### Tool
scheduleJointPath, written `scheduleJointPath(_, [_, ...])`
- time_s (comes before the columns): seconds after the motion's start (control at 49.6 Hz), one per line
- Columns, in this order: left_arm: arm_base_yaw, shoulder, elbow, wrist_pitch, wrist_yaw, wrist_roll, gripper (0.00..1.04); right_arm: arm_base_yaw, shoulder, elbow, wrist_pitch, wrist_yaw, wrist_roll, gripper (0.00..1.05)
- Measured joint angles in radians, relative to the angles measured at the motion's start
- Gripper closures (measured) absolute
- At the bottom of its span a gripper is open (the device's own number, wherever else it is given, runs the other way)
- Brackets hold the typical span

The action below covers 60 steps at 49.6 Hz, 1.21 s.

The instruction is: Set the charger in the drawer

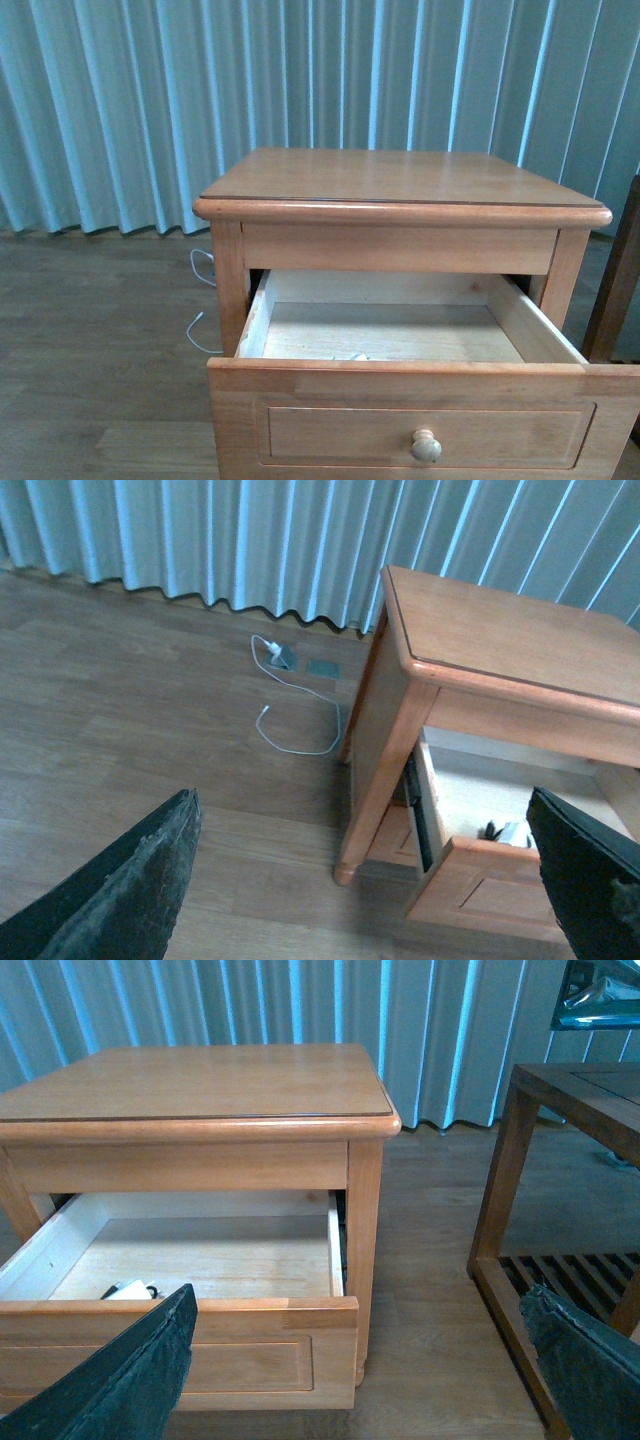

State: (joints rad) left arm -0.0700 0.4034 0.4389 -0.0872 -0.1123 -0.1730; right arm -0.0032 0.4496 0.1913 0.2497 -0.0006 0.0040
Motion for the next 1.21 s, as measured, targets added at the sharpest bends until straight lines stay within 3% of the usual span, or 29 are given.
scheduleJointPath(0.202, [0.164,-0.169,-0.119,-0.053,0.095,0.048,0.06,0.000,0.000,0.000,0.000,0.000,0.000,0.08])
scheduleJointPath(0.524, [0.179,-0.174,-0.128,-0.050,0.117,0.064,0.07,0.000,0.000,0.000,0.000,0.000,0.000,0.08])
scheduleJointPath(0.665, [0.080,-0.230,-0.199,0.025,0.118,0.140,0.35,0.000,0.000,0.000,0.000,0.000,0.000,0.08])
scheduleJointPath(1.028, [0.072,-0.300,-0.316,0.061,0.112,0.163,1.00,0.001,0.000,0.000,0.000,0.000,0.000,0.08])
scheduleJointPath(1.209, [0.072,-0.328,-0.354,0.069,0.112,0.165,1.01,0.001,0.000,0.000,0.000,0.000,0.000,0.08])
